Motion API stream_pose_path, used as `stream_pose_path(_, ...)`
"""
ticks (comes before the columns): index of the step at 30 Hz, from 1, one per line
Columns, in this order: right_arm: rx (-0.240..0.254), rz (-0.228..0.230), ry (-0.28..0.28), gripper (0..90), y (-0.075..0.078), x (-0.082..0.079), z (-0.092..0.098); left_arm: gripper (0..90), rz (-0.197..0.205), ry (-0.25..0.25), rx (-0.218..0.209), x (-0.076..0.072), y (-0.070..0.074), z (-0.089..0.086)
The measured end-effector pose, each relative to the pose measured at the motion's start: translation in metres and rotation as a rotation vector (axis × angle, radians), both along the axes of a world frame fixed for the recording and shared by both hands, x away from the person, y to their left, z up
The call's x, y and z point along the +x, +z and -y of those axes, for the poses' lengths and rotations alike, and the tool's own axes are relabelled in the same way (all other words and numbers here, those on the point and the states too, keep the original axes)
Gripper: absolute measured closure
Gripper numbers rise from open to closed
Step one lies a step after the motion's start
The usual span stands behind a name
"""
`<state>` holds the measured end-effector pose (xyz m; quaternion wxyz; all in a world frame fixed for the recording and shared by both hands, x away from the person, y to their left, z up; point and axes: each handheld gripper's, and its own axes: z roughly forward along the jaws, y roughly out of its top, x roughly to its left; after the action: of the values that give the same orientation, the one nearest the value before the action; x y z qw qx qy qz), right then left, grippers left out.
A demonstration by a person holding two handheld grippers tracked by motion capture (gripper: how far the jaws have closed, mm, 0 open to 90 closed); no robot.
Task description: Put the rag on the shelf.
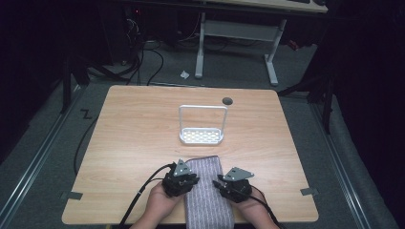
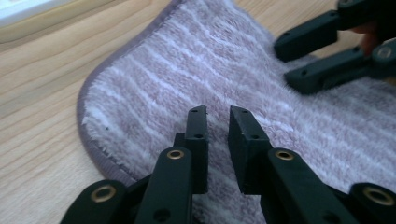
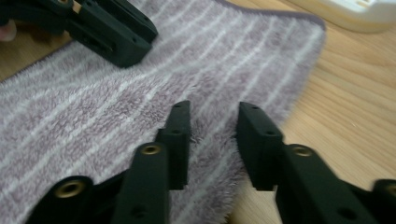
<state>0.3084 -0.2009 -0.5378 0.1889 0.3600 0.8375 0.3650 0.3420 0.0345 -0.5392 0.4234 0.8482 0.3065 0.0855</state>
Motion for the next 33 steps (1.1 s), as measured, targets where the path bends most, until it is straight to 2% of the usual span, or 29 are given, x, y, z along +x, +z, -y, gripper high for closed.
stream_pose_path(1,-0.019,-0.001,-0.007,83.0,0.002,-0.003,0.006,77.8,-0.002,0.004,-0.005,0.0,0.0,0.0)
stream_pose_path(3,-0.023,-0.001,-0.002,84.2,0.002,-0.004,0.01,75.0,-0.001,0.004,-0.008,-0.001,0.0,0.0)
stream_pose_path(5,-0.015,-0.008,-0.007,84.4,0.002,-0.005,0.011,67.8,0.014,0.016,-0.016,-0.001,0.003,-0.002)
stream_pose_path(6,-0.014,-0.005,-0.002,84.3,0.002,-0.005,0.014,62.7,0.045,0.057,-0.006,0.0,0.004,-0.005)
stream_pose_path(7,-0.01,-0.007,-0.003,84.1,0.001,-0.005,0.014,58.9,0.055,0.098,0.008,0.003,0.005,-0.009)
stream_pose_path(8,-0.01,-0.007,-0.003,84.1,0.001,-0.005,0.014,58.9,0.037,0.152,-0.009,0.008,0.004,-0.014)
stream_pose_path(9,-0.002,-0.006,-0.002,84.0,0.001,-0.005,0.015,53.4,-0.006,0.192,-0.055,0.016,0.003,-0.02)
stream_pose_path(10,0.003,-0.009,-0.001,83.8,0.0,-0.005,0.015,53.2,-0.015,0.213,-0.068,0.021,0.002,-0.021)
stream_pose_path(11,0.004,-0.01,0.001,83.7,0.0,-0.004,0.015,53.2,-0.018,0.215,-0.068,0.028,0.001,-0.02)
stream_pose_path(13,0.009,-0.014,0.001,83.5,0.0,-0.004,0.016,52.8,-0.026,0.21,-0.062,0.031,-0.001,-0.017)
stream_pose_path(14,0.013,-0.016,-0.001,83.5,0.0,-0.004,0.016,53.1,-0.014,0.208,-0.047,0.033,-0.001,-0.011)
stream_pose_path(15,0.014,-0.016,-0.002,83.4,0.0,-0.004,0.016,54.1,-0.022,0.209,-0.054,0.033,-0.001,-0.01)
stream_pose_path(18,0.018,-0.018,-0.002,82.6,0.0,-0.004,0.017,62.3,-0.036,0.218,-0.067,0.035,-0.002,-0.008)
stream_pose_path(21,0.056,-0.037,-0.003,76.5,0.003,-0.001,0.018,69.3,-0.038,0.221,-0.061,0.035,-0.002,-0.007)
stream_pose_path(23,0.064,-0.027,-0.011,73.8,0.006,0.0,0.018,74.4,-0.041,0.217,-0.064,0.034,-0.002,-0.007)
stream_pose_path(24,0.086,-0.009,-0.056,66.6,0.014,0.011,0.016,76.2,-0.04,0.211,-0.068,0.034,-0.003,-0.006)
stream_pose_path(25,0.086,-0.009,-0.056,66.6,0.014,0.011,0.016,77.1,-0.04,0.211,-0.068,0.034,-0.003,-0.006)
stream_pose_path(26,0.093,-0.005,-0.074,62.6,0.016,0.016,0.016,77.1,-0.036,0.207,-0.065,0.033,-0.003,-0.006)
stream_pose_path(27,0.101,0.002,-0.134,53.7,0.018,0.031,0.015,78.0,-0.037,0.204,-0.065,0.033,-0.003,-0.006)
stream_pose_path(28,0.12,-0.016,-0.158,49.6,0.018,0.039,0.014,78.1,-0.04,0.203,-0.068,0.033,-0.003,-0.006)
stream_pose_path(29,0.12,-0.016,-0.158,49.6,0.018,0.039,0.014,78.1,-0.04,0.203,-0.068,0.033,-0.003,-0.006)
stream_pose_path(30,0.125,-0.036,-0.182,47.0,0.015,0.052,0.011,78.2,-0.049,0.198,-0.076,0.033,-0.003,-0.007)
stream_pose_path(31,0.12,-0.048,-0.188,46.6,0.012,0.057,0.008,78.2,-0.05,0.198,-0.077,0.032,-0.003,-0.007)
stream_pose_path(33,0.111,-0.063,-0.19,46.7,0.01,0.061,0.006,78.2,-0.053,0.195,-0.078,0.032,-0.003,-0.008)
